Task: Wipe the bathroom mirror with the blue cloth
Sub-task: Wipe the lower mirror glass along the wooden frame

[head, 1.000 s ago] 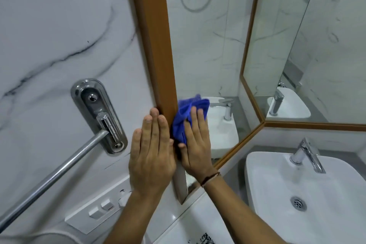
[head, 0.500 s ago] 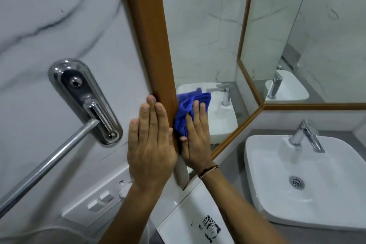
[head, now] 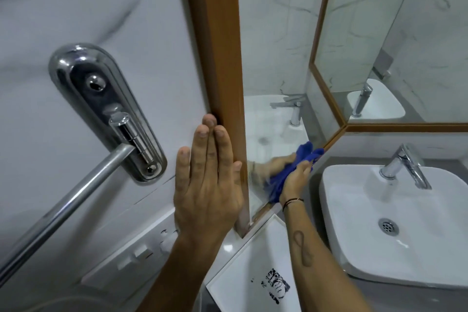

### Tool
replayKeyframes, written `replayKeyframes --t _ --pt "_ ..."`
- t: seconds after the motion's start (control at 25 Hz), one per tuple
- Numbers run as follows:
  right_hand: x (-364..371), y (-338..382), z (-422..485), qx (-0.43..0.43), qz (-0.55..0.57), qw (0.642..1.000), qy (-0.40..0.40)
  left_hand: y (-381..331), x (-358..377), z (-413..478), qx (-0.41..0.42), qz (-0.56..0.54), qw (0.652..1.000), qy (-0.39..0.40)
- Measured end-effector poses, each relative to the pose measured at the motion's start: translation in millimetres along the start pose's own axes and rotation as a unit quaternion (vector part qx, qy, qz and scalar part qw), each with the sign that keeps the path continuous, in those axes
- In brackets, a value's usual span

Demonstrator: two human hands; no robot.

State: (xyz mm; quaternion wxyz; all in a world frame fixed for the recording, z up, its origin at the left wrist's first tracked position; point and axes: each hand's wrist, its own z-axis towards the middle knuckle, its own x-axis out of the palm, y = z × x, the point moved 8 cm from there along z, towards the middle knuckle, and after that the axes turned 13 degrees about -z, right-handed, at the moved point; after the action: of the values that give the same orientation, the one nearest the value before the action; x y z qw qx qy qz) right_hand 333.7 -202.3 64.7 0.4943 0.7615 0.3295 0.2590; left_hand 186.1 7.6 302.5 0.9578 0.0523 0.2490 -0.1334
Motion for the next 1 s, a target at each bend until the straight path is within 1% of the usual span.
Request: replayKeyframes --t 0.04,0.12,0.16,0.2,0.24,0.32,0.4,0.44,0.48,0.56,0.6,0.64,0.72,0.76,0.8,0.84,0.88,0.92,1.0 --pt "4 -13 -22 0.002 0.011 1.0 0.022 0 1 -1 0.001 0.006 1.0 0.0" --pt "27 -54 -83 -0.024 0.051 0.994 0.09 0 1 -1 0.0 0.022 1.0 -0.004" --pt "28 -70 -103 -0.033 0.057 0.992 0.107 0 1 -2 -0.005 0.025 1.0 -0.005" --pt "26 -67 -106 -0.045 0.046 0.994 0.093 0 2 -3 -0.006 0.03 1.0 -0.005" --pt "20 -50 -88 -0.049 0.041 0.996 0.065 0 3 -3 -0.004 0.035 0.999 -0.006" --pt "5 -14 -36 -0.037 0.002 0.999 -0.003 0 -1 -2 -0.013 0.025 1.0 -0.005" --pt "-2 5 -14 -0.019 0.001 0.999 -0.04 -1 -1 -2 -0.008 0.019 1.0 -0.005" --pt "-1 -1 -24 -0.009 -0.024 0.999 -0.045 -2 -1 -2 -0.006 0.024 1.0 -0.006" --pt "3 -18 -46 -0.012 -0.036 0.999 -0.029 -2 -1 -2 -0.01 0.028 1.0 -0.006" --pt "21 -55 -101 -0.042 0.016 0.997 0.056 1 1 -3 -0.015 0.03 0.999 -0.012" --pt "22 -63 -111 -0.061 0.019 0.995 0.075 1 2 -5 -0.013 0.034 0.999 -0.014" --pt "22 -56 -102 -0.069 0.007 0.995 0.068 1 4 -5 -0.01 0.039 0.999 -0.016" --pt "7 -23 -53 -0.049 -0.049 0.998 0.0 3 1 -5 -0.018 0.027 0.999 -0.016" --pt "2 -9 -25 -0.045 -0.048 0.998 -0.017 3 1 -5 -0.019 0.018 1.0 -0.016" --pt "1 3 -6 -0.028 -0.008 1.0 -0.011 2 1 -5 -0.016 0.021 1.0 -0.017" --pt "0 7 -3 -0.024 0.005 1.0 -0.019 1 1 -5 -0.011 0.027 0.999 -0.018" --pt "0 -3 -18 -0.016 -0.008 1.0 -0.017 1 1 -5 -0.012 0.03 0.999 -0.019" --pt "6 -20 -45 -0.021 -0.013 1.0 0.007 1 2 -4 -0.013 0.028 0.999 -0.023" --pt "24 -69 -105 -0.04 0.028 0.995 0.087 -1 4 -7 -0.008 0.03 0.999 -0.034"
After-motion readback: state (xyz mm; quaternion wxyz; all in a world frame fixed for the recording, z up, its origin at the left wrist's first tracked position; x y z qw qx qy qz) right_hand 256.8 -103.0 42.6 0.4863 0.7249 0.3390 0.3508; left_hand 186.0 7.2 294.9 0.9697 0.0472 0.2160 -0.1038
